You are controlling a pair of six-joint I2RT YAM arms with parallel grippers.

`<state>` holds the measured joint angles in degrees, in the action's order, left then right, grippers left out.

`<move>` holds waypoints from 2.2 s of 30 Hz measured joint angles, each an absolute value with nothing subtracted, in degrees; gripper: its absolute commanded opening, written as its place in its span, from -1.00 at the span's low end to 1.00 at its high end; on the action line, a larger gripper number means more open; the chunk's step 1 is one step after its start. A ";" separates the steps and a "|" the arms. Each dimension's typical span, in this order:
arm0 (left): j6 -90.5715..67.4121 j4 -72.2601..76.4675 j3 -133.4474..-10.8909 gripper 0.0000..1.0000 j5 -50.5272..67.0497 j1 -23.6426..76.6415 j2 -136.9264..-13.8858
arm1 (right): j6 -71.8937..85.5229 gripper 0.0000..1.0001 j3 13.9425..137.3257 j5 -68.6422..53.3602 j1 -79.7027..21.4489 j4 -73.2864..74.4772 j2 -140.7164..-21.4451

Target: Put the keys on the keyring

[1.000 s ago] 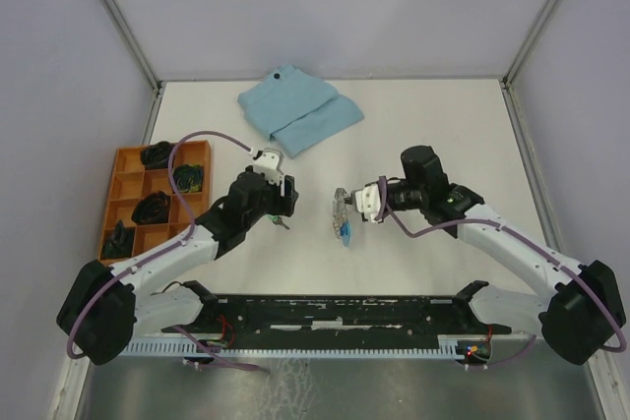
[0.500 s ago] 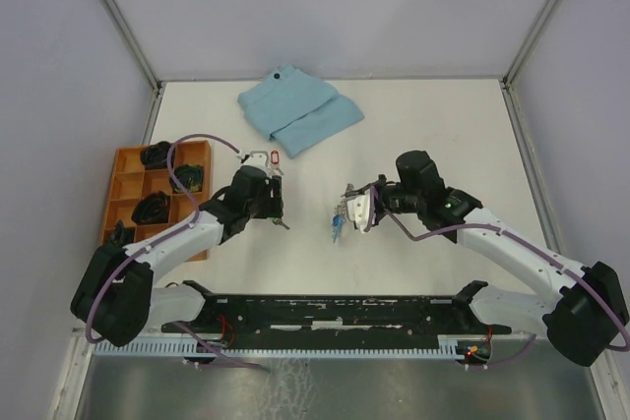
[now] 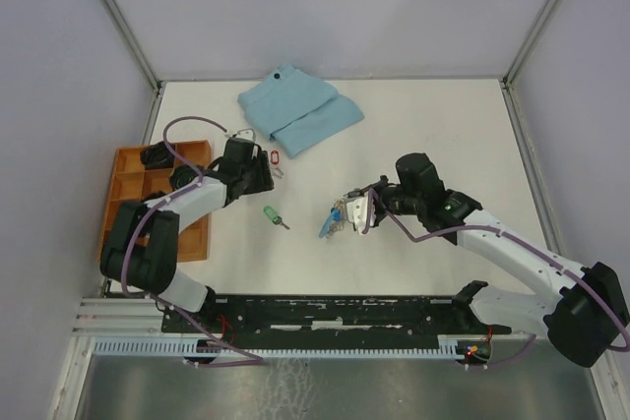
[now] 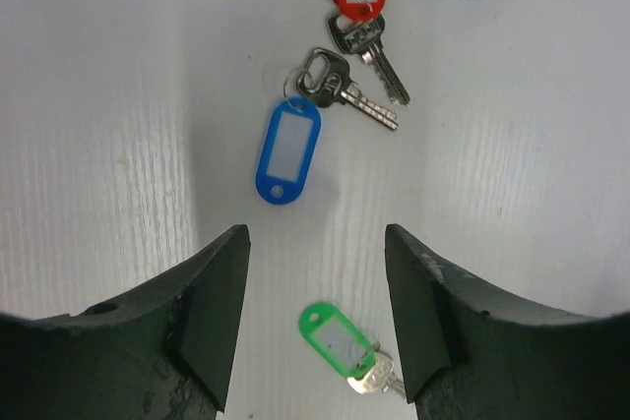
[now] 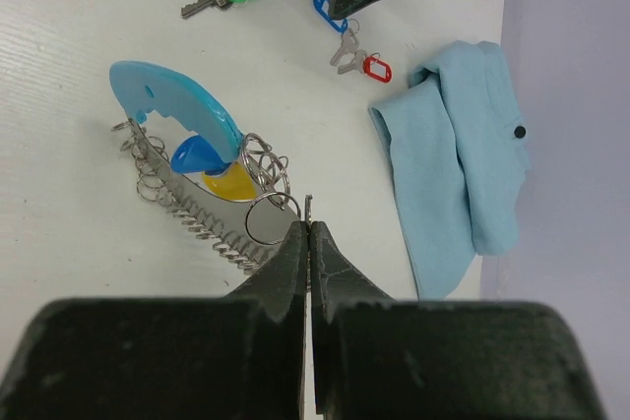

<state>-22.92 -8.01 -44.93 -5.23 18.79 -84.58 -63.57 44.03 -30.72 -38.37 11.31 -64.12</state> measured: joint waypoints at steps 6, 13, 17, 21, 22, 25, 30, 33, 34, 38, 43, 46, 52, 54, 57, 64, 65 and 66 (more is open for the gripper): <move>-22.83 -4.19 -48.27 0.05 -1.34 13.67 -92.51 | -63.51 -0.99 43.99 -30.74 -39.16 11.88 -64.14; -20.82 -4.29 -56.90 -0.06 4.73 9.61 -100.14 | -63.55 -0.99 43.88 -30.46 -40.16 12.12 -64.14; -19.77 -5.04 -59.35 -0.18 8.29 9.21 -102.89 | -63.77 -0.99 43.79 -29.71 -40.49 12.14 -64.14; -18.44 -7.14 -61.89 -0.23 11.03 9.17 -105.47 | -64.05 -0.99 43.77 -29.21 -40.62 12.56 -64.12; -18.22 -7.49 -62.17 -0.28 11.38 9.17 -105.80 | -64.18 -0.99 43.75 -29.17 -40.69 12.78 -64.12; -17.82 -8.10 -62.28 -0.31 12.64 9.10 -106.04 | -64.40 -0.99 43.72 -28.82 -40.82 13.34 -64.12; -17.47 -9.32 -62.37 -0.47 13.76 9.10 -106.17 | -64.45 -0.99 43.66 -28.32 -40.97 14.31 -64.12; -17.47 -10.41 -62.76 -0.58 14.15 9.10 -106.28 | -64.58 -0.99 43.59 -28.12 -41.17 14.68 -64.12; -17.47 -10.70 -62.96 -0.62 14.17 9.10 -106.26 | -64.60 -0.99 43.57 -28.10 -41.25 14.79 -64.12; -17.45 -11.00 -63.29 -0.90 14.15 9.10 -106.28 | -64.64 -0.99 43.55 -27.92 -41.30 15.16 -64.12; -17.02 -11.49 -63.29 -0.95 14.17 9.13 -106.26 | -64.79 -0.99 43.55 -27.73 -41.54 15.49 -64.12; -16.80 -11.49 -63.26 -0.95 14.24 9.37 -106.26 | -64.84 -0.99 43.55 -27.70 -41.60 15.57 -64.10; -16.80 -8.47 -59.22 -0.95 14.24 11.53 -103.50 | -64.88 -0.99 43.55 -26.92 -41.65 16.40 -63.66; -16.80 -7.90 -57.08 -0.95 13.78 13.56 -101.01 | -64.99 -0.99 43.55 -26.74 -41.67 16.67 -63.55; -16.78 -7.57 -56.16 -0.95 12.97 17.08 -97.62 | -65.19 -0.99 43.55 -26.44 -41.85 17.15 -63.42; -17.56 -11.29 -56.62 -0.95 8.19 21.87 -90.19 | -65.49 -0.99 43.55 -25.78 -41.91 18.17 -62.76; -18.17 -12.69 -56.62 -0.95 7.42 21.89 -89.43 | -65.52 -0.99 43.55 -25.76 -41.91 18.22 -62.70; -18.72 -14.11 -56.55 -0.95 6.61 21.96 -88.68 | -65.54 -0.99 43.55 -25.76 -41.91 18.28 -62.63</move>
